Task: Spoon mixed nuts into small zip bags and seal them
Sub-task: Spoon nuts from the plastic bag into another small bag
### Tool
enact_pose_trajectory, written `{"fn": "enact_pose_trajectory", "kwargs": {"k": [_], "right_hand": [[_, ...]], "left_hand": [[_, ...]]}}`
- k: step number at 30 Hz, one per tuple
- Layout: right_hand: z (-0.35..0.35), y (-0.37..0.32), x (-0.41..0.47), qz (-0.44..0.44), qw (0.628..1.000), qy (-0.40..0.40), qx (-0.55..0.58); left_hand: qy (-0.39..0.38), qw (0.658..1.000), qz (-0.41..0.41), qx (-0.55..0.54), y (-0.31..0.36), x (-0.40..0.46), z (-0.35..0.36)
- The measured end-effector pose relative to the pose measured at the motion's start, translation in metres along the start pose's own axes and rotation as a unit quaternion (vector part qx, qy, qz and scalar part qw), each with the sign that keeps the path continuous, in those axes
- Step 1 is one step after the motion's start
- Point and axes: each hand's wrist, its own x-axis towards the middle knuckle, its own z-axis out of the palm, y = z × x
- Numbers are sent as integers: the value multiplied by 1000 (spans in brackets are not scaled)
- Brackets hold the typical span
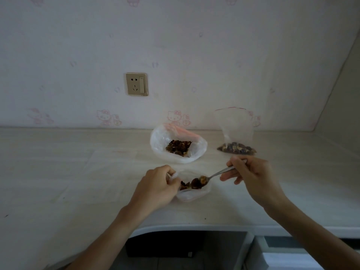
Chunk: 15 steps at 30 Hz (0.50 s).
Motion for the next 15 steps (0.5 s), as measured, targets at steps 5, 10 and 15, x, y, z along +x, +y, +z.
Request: {"fn": "enact_pose_trajectory", "kwargs": {"k": [5,10,15], "right_hand": [[-9,-13,-14,-278,926,-56,-247],[-5,-21,-13,-437,831,-76,-335],[-5,-21,-8,-353,902,-42,-244]], "left_hand": [[6,1000,-9,-14,3,8,-7],[-18,1000,-12,-13,6,18,-15],[-31,999,5,-6,1,28,-18]]}}
